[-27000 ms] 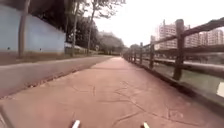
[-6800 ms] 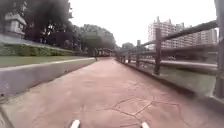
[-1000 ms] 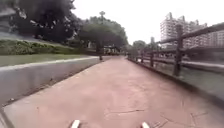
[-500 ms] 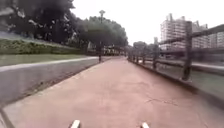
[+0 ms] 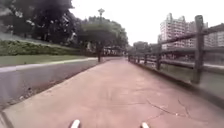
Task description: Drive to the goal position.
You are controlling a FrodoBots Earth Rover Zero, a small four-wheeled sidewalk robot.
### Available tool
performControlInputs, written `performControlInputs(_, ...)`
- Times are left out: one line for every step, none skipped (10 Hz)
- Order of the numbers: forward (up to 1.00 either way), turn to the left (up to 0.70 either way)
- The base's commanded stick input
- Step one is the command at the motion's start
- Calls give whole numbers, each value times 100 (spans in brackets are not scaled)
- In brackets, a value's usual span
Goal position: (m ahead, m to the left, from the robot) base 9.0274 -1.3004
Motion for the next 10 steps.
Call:
performControlInputs(70,0)
performControlInputs(70,0)
performControlInputs(70,0)
performControlInputs(70,0)
performControlInputs(70,0)
performControlInputs(70,0)
performControlInputs(70,0)
performControlInputs(70,0)
performControlInputs(70,0)
performControlInputs(70,0)
